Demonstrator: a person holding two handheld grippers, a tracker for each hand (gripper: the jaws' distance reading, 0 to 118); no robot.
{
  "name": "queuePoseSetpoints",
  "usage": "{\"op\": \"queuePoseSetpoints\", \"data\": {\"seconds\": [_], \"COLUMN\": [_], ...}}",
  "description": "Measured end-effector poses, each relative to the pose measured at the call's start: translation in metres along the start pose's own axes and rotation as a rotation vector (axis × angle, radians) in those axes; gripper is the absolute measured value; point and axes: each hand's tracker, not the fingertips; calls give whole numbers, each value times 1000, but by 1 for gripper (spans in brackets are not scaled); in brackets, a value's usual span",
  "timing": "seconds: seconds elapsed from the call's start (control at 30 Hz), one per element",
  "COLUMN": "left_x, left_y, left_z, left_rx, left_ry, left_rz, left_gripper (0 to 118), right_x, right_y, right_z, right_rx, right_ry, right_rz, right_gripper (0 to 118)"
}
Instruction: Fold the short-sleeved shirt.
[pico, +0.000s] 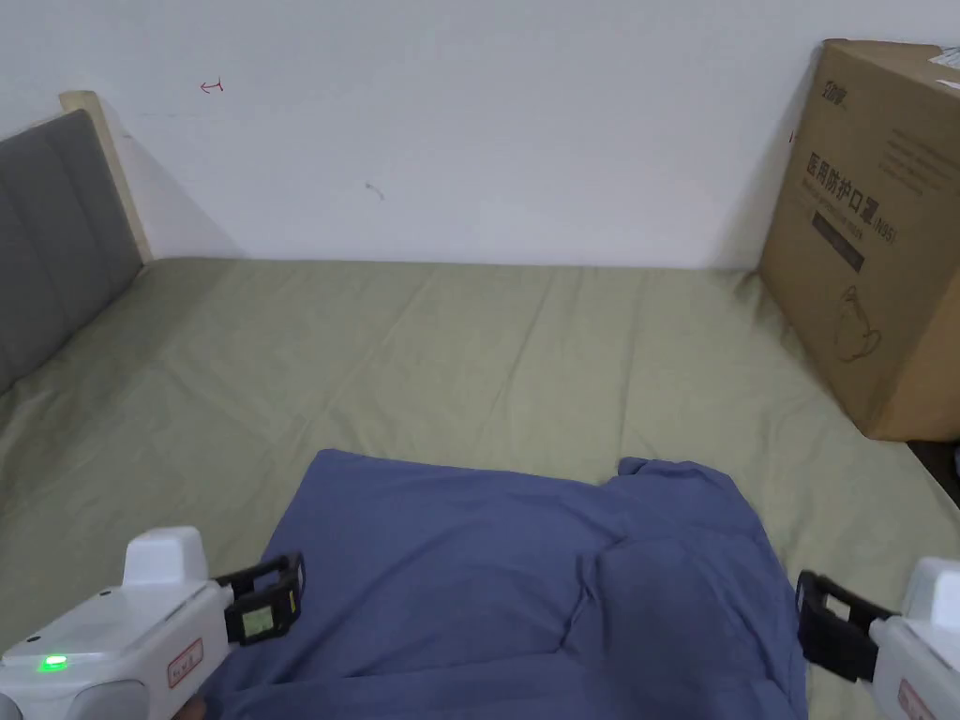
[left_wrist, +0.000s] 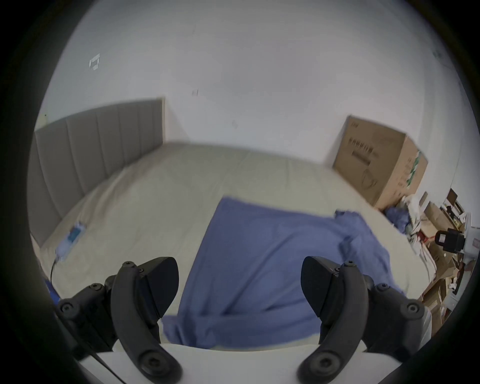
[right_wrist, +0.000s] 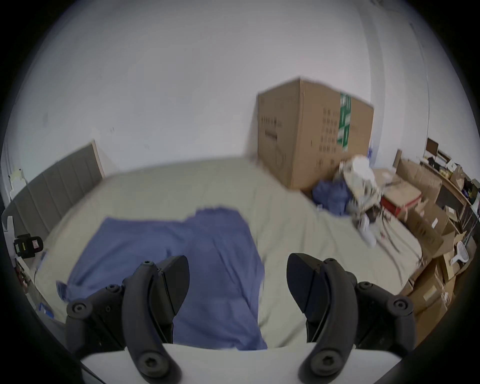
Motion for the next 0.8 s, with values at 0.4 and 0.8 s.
{"op": "queuePoseSetpoints", "data": {"seconds": [0.4,0.8], "left_x": [19,1], "left_y": [12,62], "left_z": [18,-110], "left_rx": [219,-40], "left_ry": [-5,-55], "left_rz": [53,16], "left_gripper": [0,0], "right_x": [-24,-27], "right_y": [24,39], "right_z": [26,-49], "right_rx": [169,104], "right_ry": [-13,16], "right_rz": [70,81], "right_gripper": [0,0]}}
